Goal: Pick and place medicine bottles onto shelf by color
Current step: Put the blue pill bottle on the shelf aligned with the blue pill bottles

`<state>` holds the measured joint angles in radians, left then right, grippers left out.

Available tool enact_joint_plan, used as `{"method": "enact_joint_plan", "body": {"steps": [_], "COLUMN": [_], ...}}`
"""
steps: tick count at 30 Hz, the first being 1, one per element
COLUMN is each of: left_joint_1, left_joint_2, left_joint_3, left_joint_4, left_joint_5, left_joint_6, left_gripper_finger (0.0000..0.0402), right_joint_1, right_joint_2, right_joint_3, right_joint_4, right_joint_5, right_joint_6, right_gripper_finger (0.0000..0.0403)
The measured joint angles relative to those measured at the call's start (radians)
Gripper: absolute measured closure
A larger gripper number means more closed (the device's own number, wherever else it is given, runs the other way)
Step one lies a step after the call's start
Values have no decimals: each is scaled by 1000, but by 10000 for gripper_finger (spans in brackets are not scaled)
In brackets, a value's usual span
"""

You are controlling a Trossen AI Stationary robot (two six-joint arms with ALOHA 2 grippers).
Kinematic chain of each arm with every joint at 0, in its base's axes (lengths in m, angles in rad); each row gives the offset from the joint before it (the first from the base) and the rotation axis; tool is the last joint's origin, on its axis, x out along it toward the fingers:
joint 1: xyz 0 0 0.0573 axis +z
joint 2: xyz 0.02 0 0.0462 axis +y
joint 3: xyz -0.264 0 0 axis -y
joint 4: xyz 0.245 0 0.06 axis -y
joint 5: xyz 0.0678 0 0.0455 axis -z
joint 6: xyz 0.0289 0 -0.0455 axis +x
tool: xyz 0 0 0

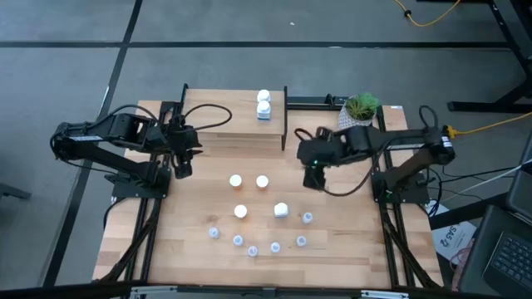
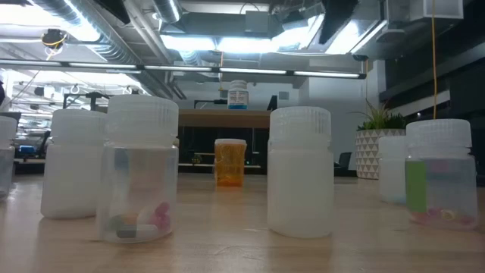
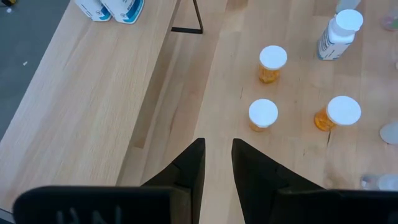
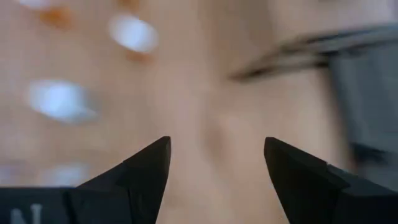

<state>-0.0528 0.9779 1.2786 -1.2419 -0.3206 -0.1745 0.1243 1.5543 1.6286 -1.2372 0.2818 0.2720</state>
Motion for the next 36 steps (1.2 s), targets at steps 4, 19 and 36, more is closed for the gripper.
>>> {"method": "enact_joint_plan", "body": {"steps": [4, 19, 36], "left_joint_1": [0, 0, 0], "left_joint_2": [0, 0, 0], "left_joint_3": [0, 0, 0], "left_joint_4": [0, 0, 0], "left_joint_5": [-1, -3, -4], "left_joint_6": [0, -8, -10], "left_gripper_finger": [328, 328, 328], "right_joint_1": [-10, 111, 102], "right_joint_2": [-38, 134, 152], "right_joint_3": [-115, -108, -107], "right_joint_4": [267, 495, 476], "right_joint_5": [-201, -258, -259], "right_joint_6": [71, 23, 70], "right_gripper_finger": [143, 143, 141]}}
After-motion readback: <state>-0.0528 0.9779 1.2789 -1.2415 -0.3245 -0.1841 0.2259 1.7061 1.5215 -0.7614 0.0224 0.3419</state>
